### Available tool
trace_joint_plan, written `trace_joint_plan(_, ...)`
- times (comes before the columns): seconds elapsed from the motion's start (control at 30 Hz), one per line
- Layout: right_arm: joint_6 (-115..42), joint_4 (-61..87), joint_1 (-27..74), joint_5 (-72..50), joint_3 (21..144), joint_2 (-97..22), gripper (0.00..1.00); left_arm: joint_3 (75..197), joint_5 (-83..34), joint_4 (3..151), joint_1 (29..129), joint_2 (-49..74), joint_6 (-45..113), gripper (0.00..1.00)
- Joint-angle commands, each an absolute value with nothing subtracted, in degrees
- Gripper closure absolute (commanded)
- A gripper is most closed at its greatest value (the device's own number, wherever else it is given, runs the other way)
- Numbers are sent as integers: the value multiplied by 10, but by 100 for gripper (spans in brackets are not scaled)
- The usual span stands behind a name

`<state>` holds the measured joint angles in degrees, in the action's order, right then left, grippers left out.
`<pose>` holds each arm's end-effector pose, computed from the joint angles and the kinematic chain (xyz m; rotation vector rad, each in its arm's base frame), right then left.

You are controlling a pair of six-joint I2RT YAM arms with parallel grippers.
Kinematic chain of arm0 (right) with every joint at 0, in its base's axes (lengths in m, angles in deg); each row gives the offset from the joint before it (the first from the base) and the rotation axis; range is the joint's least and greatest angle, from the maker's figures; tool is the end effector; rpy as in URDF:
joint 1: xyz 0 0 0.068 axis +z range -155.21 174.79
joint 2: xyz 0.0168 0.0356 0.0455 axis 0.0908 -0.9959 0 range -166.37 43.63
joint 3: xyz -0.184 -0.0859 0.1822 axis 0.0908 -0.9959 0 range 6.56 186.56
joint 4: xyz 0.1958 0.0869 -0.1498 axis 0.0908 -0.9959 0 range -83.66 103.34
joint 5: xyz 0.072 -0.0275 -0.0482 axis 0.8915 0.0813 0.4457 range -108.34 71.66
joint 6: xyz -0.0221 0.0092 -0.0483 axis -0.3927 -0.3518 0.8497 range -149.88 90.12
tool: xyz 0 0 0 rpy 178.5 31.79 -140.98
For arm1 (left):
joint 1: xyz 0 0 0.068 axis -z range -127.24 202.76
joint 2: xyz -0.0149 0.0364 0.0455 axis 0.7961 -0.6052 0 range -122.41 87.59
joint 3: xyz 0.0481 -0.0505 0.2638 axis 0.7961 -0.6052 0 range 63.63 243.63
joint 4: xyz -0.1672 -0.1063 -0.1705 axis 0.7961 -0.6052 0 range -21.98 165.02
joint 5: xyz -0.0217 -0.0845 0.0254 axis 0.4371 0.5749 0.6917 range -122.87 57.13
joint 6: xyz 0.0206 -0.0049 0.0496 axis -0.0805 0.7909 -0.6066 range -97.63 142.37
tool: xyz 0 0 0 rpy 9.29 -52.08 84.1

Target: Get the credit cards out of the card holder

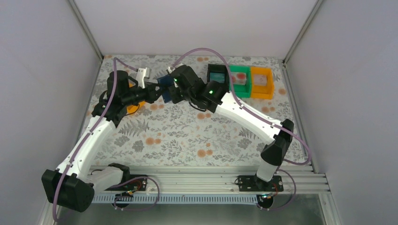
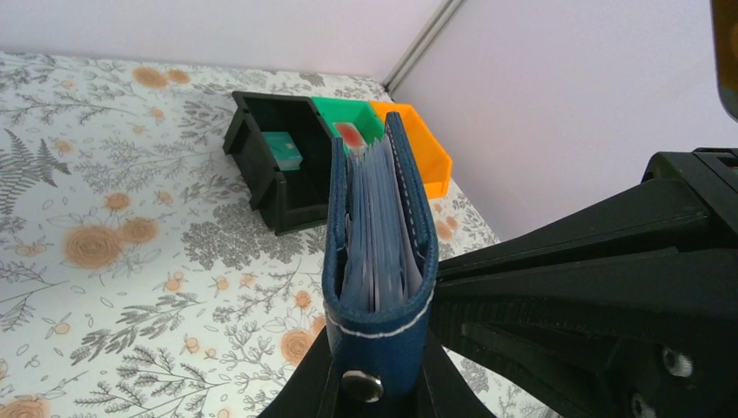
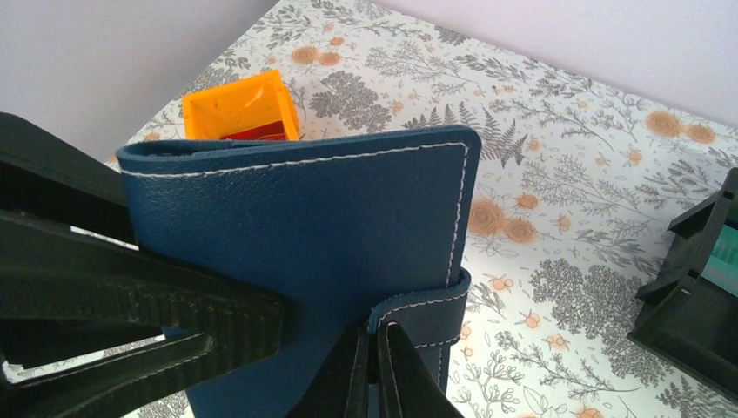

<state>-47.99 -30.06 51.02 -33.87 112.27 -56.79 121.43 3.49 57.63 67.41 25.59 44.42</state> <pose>0.2256 0.3200 0.3886 -0.5898 2.1603 0.4141 0.2269 -0.0812 0.3508 0.3109 1.9883 -1.0326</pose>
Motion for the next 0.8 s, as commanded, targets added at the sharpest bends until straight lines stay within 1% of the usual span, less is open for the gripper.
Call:
trace_joint_plan(0.0, -470, -346, 463, -416, 1066, -553, 96, 1224, 87, 617, 682, 275, 440, 98)
trace_joint_plan(0.17, -464, -333, 385, -387, 977, -467, 96, 1210, 76, 609, 682, 282, 427, 98)
trace_joint_plan(0.3, -446, -321, 337, -346, 943, -412, 96, 1201, 77, 610, 682, 285, 416, 98)
trace_joint_plan(0.47, -384, -276, 321, -242, 915, -352, 96, 1190, 75, 610, 681, 289, 408, 98)
trace_joint_plan(0.5, -365, -264, 320, -198, 911, -336, 93, 1189, 81, 613, 681, 290, 406, 98)
trace_joint_plan(0.53, -348, -253, 320, -139, 906, -324, 83, 1189, 94, 622, 681, 290, 400, 98)
trace_joint_plan(0.57, -338, -244, 320, -101, 904, -311, 67, 1190, 109, 629, 681, 291, 391, 98)
trace_joint_plan(0.6, -327, -234, 320, -64, 901, -295, 49, 1192, 120, 630, 681, 291, 379, 98)
trace_joint_plan(0.63, -319, -219, 320, -29, 897, -277, 23, 1196, 119, 625, 681, 291, 370, 98)
trace_joint_plan(0.67, -313, -202, 320, 10, 891, -259, 4, 1201, 112, 619, 681, 291, 361, 98)
trace_joint_plan(0.7, -313, -181, 320, 43, 883, -242, 1, 1207, 105, 611, 680, 291, 352, 98)
trace_joint_plan(0.77, -332, -135, 320, 94, 863, -221, 1, 1212, 112, 608, 680, 292, 334, 98)
